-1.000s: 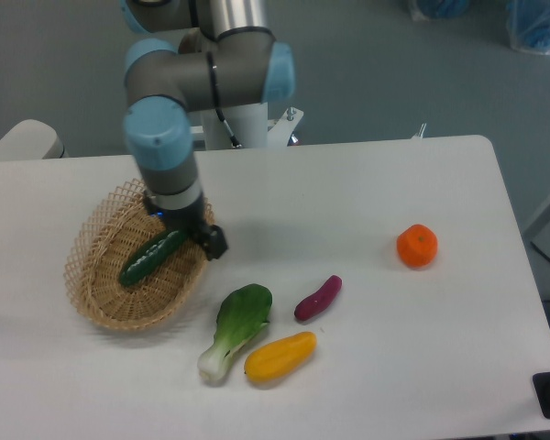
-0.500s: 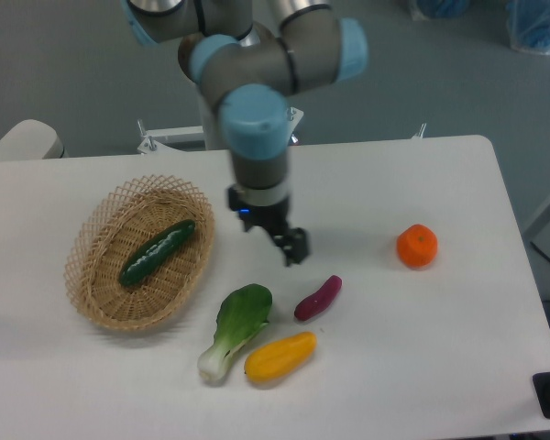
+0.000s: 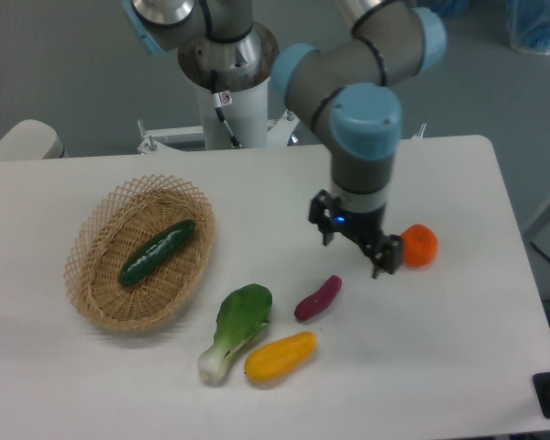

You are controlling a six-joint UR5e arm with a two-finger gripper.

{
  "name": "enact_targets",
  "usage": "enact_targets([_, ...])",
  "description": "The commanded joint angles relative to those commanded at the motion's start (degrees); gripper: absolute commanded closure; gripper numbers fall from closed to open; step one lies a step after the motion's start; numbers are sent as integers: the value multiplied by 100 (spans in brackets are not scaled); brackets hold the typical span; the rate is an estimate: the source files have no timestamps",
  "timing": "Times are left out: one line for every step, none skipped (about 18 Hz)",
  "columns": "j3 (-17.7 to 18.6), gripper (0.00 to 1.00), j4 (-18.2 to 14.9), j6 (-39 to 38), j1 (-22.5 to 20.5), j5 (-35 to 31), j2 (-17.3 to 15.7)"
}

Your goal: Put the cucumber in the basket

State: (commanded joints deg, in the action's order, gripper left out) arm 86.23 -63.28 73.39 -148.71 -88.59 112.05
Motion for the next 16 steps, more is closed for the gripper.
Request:
enact_targets([-53,0,0,17,-70,9,53])
enact_targets([-97,0,0,122,-114,9,88])
enact_targets([-115,0,-9,236,-158,9,123])
enact_targets([-124,0,0,316,-220,9,150])
enact_targets([-133,0,0,343,-281,9,194])
enact_targets([-159,0,0,360,-351,18,212])
enact_targets([-203,0,0,447,-404,18,255])
enact_targets([-238,0,0,605,-440,0,308])
enact_targets([-247,0,-9,737,-449,0,317])
enact_targets([-238,0,-9,825,-475,-9,326])
enact_targets([-212,0,0,844,-519,0,326])
enact_targets([-212,0,0,835,-519,0,326])
enact_targets([-186,0,0,835,-519,-9,326])
enact_targets([-168,0,0,835,-510,-17,326])
enact_targets([-159,0,0,835,-510,-26,326])
enact_targets([-168,0,0,835,-510,-18,326])
